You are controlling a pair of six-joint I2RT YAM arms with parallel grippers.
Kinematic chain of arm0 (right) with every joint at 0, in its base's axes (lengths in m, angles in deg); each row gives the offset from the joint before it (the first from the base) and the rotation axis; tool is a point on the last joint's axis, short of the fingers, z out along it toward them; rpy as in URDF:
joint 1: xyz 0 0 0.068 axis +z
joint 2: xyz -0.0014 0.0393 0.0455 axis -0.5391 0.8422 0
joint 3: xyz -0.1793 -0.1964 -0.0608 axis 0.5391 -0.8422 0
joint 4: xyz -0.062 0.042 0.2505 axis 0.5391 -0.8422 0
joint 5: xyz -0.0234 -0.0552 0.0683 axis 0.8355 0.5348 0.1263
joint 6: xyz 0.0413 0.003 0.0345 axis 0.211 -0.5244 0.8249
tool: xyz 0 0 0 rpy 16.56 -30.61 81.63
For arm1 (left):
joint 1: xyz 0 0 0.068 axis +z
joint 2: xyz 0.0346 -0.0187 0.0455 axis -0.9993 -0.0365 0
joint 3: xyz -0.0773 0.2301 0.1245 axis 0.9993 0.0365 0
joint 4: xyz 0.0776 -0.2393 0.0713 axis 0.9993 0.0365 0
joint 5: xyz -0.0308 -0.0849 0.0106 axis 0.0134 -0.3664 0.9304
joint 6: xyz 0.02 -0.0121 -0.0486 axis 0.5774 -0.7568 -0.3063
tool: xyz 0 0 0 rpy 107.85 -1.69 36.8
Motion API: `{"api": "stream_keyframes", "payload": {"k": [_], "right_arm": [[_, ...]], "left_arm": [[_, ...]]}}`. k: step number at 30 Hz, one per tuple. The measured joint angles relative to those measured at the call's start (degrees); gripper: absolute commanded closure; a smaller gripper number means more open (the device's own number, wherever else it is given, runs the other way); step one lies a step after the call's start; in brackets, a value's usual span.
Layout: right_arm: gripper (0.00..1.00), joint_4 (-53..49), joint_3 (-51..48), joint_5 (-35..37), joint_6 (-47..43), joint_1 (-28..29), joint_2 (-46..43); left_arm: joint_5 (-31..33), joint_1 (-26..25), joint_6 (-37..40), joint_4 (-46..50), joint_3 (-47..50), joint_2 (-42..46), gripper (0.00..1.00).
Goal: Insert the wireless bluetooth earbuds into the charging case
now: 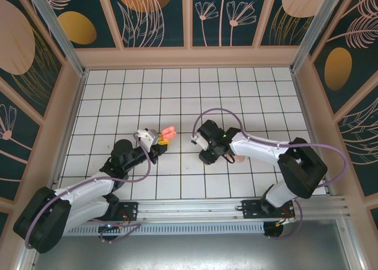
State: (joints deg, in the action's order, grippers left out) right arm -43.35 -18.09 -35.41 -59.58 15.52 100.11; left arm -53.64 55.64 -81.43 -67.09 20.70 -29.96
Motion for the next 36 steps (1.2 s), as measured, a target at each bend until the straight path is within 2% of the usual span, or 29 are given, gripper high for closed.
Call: {"api": "stream_keyframes", "payload": {"k": [6,9,13,22,36], "right_arm": [[0.62,-6.4,9.4,0.8,20.8,-2.8,-0.5],[0.61,-9.5,9.9,-0.5,30.5,-3.7,0.1],[0.6,-12.0,9.6,-2.3,38.8,-3.7,3.5],[0.58,-11.9,8.8,-4.9,45.2,-3.7,8.5],[0.6,-9.7,5.9,-7.5,46.3,-3.7,11.7]], "left_arm": [[0.0,0.0,0.3,0.9,0.0,0.0,0.85],[-0.1,0.0,0.3,1.2,0.0,0.0,0.85],[-0.2,0.0,0.3,1.4,0.0,0.3,0.85],[-0.1,0.0,0.3,2.7,0.0,3.0,0.84],[0.0,0.0,0.3,2.9,0.0,3.2,0.84]]}}
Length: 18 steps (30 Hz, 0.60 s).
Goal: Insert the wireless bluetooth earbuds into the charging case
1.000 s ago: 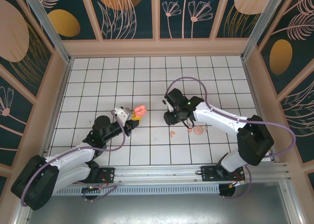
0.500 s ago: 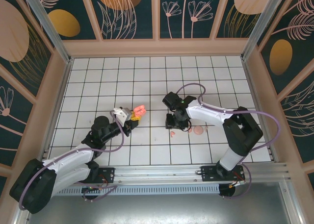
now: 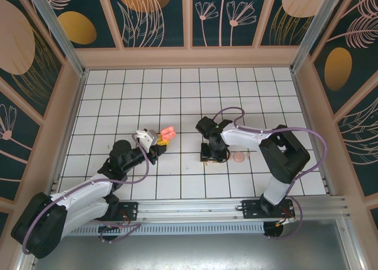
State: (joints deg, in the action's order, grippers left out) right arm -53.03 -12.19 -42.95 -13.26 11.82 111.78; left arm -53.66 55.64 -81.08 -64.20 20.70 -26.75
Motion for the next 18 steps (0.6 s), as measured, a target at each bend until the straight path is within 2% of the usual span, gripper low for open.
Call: {"api": "stream_keyframes", "payload": {"k": [18], "right_arm": [[0.75,0.3,0.1,0.1,0.0,-0.1,0.2]], "left_arm": [[0.0,0.0,0.0,0.0,0.0,-0.1,0.85]]}}
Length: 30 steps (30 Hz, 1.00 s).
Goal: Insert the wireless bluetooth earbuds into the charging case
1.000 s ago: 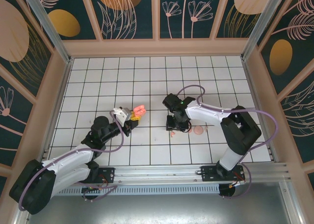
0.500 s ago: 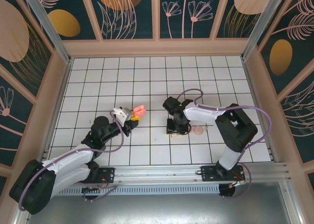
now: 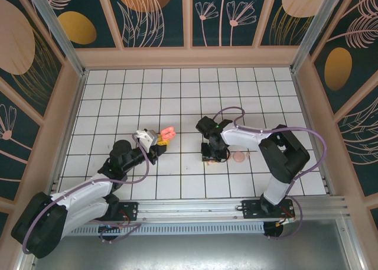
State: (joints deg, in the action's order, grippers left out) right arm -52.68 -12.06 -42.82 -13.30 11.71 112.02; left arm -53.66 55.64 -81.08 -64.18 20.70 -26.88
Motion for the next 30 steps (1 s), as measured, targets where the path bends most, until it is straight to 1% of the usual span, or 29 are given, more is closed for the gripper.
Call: {"api": "stream_keyframes", "payload": {"k": [4,8,12,15,18,21,26,30], "right_arm": [[0.75,0.7,0.4,0.6,0.0,0.1,0.0],[0.76,1.2,0.4,2.8,0.0,0.5,-1.3],[0.76,3.8,0.4,6.8,-0.4,2.2,-6.2],[0.76,8.0,0.4,11.9,-2.3,5.1,-11.3],[0.76,15.6,-1.1,17.0,-6.2,9.1,-16.8],[0.76,25.2,-5.2,20.1,-10.7,11.9,-22.2],[0.76,42.1,-14.6,21.3,-18.7,13.2,-28.8],[0.76,51.7,-19.8,21.0,-23.7,14.2,-31.1]], "left_arm": [[0.0,0.0,0.0,0.0,0.0,-0.1,0.84],[-0.1,0.0,0.0,-0.2,0.0,-1.1,0.85],[-0.4,0.0,-0.1,-1.9,0.0,-3.5,0.85],[-1.2,0.0,-0.5,-4.9,0.0,-6.3,0.86],[-2.3,0.0,-1.1,-9.1,0.1,-9.0,0.86],[-3.4,0.0,-1.3,-13.7,0.3,-11.2,0.87],[-5.1,0.0,-0.7,-19.8,0.5,-13.5,0.87],[-6.4,0.0,1.4,-22.5,0.6,-14.0,0.86]]}}
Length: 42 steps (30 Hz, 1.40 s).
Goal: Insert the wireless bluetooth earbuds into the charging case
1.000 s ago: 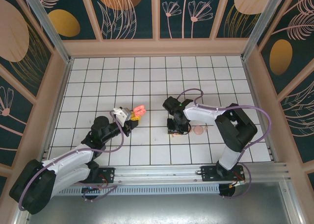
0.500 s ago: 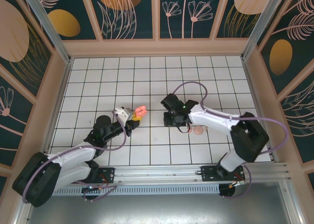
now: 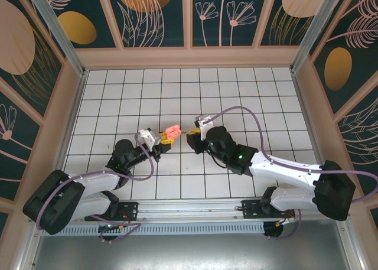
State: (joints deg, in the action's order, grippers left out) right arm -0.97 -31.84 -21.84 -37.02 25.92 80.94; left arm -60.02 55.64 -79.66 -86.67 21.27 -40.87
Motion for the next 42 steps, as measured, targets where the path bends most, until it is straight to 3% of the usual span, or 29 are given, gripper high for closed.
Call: {"api": "stream_keyframes", "payload": {"k": [14,42], "right_arm": [[0.77,17.4,-2.1,-4.6,-6.7,1.4,0.2],[0.76,26.7,-5.5,-7.5,-5.1,1.5,3.5]], "left_arm": [[-3.3,0.0,6.1,-2.1,0.0,-1.3,0.85],[-3.3,0.0,3.5,-6.8,-0.6,-2.0,0.85]]}}
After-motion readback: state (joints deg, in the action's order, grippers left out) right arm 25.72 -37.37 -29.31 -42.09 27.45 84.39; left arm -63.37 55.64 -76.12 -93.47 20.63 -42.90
